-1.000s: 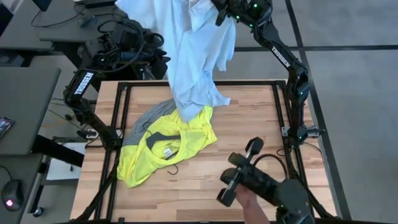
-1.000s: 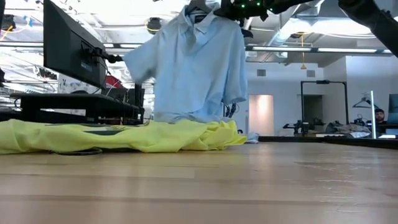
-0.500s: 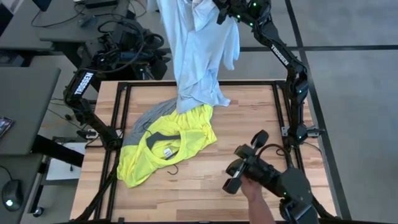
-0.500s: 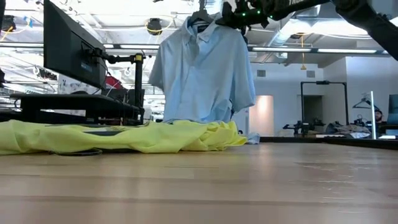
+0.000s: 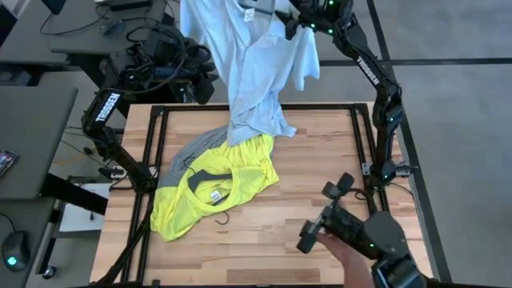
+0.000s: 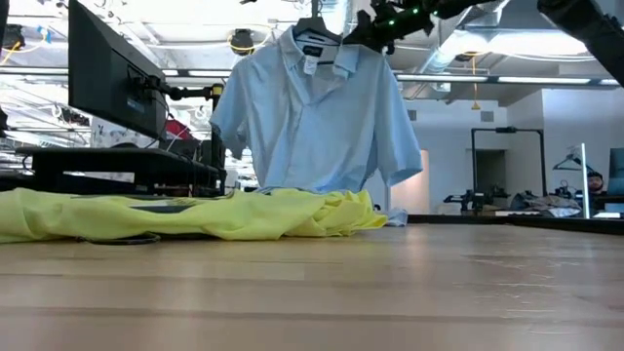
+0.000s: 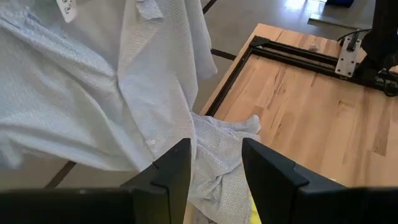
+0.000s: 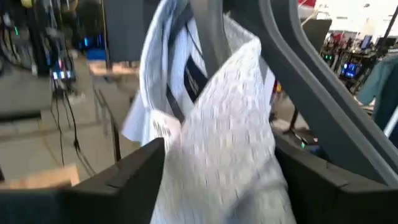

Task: Hang clothes
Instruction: Hang the yellow shirt on the clothes rack

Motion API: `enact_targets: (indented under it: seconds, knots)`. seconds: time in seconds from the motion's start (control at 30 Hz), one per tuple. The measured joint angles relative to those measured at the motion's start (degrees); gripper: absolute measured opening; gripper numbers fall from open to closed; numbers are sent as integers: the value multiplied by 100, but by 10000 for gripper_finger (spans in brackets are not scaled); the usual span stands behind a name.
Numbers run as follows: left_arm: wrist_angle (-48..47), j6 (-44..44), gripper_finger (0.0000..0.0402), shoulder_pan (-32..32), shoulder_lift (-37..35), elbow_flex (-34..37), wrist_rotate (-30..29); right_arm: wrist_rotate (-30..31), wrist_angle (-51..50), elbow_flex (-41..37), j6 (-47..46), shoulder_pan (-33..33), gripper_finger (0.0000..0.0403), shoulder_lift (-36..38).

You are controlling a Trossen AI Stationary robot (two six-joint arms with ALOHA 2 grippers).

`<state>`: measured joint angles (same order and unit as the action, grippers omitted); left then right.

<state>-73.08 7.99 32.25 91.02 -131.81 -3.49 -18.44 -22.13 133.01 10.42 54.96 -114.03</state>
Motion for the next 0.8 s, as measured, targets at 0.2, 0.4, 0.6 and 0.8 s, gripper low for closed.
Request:
enact_targets:
  seconds: [0.2,0.4,0.6,0.8]
  knots:
    - [-5,322,127,0,39,0,0,1067,-1266,0,873,32,275,510]
    - [-168,545,127,-3,200,-2,26,1451,-2522,0,546,1,276,1164]
    - [-893,462,127,-20,579,-2,63,1454,-4149,7,208,-325,276,1704]
    - [-1588,-217,127,-202,900,337,338,1124,-5814,-156,294,-1015,276,1799]
